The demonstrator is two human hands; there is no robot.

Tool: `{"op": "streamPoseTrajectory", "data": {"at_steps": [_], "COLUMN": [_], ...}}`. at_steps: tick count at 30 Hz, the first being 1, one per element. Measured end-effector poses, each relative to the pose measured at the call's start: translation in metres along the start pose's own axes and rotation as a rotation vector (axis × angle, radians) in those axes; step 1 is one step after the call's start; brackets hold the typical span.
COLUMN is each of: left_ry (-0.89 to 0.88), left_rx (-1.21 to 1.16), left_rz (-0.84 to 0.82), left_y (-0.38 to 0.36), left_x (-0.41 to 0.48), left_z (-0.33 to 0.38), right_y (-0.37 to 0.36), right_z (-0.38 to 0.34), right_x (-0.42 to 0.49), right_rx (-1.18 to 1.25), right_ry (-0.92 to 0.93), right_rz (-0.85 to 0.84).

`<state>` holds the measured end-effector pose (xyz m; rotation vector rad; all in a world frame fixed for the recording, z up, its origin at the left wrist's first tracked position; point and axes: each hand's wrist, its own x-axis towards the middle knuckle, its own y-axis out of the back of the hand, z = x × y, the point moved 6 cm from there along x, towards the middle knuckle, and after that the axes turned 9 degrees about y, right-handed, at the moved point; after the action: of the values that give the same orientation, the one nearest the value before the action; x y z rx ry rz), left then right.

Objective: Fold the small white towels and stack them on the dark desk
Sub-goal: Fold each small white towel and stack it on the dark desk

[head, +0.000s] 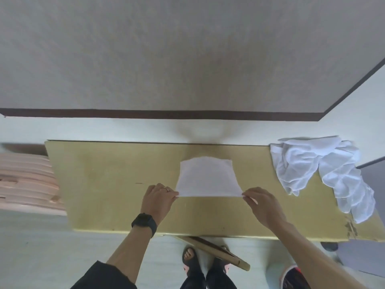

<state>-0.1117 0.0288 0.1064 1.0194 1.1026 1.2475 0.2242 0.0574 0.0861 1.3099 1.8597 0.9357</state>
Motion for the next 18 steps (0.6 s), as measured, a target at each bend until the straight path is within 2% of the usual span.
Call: {"op": "streamPoseTrajectory", "data": {"at_steps": [5,9,11,14,18], "left_ry": [0.002,0.011,0.051,0.224,0.493], "left_rx": [-0.004,-0.028,-0.075,-0.222,-0.616], "left_rz": [-0.199,-0.318,-0.377,-0.474,-0.423], "left_y": [-0.069,-0.092,-0.091,-0.092,-0.089], "left_x": [-0.066,-0.097,-0.102,-0.092,-0.049], "left_z": [-0.003,-0.005,-0.001,-0.008,-0.03], "right_y": [-0.078,-0.101,-0.103,-0.096,-0.077], "right_z": [0.029,0.033,0.033,0.032,0.025], "right_x": [-0.074,-0.111,-0.116,-0.099,-0.048], "right_rx": [0.009,0.002,-0.003,0.051,0.272], "right_ry": [-0.137,-0.161,-0.158,-0.2,-0.317], "right_rz": [-0.274,-0.348,-0.354,-0.306,-0.142]}}
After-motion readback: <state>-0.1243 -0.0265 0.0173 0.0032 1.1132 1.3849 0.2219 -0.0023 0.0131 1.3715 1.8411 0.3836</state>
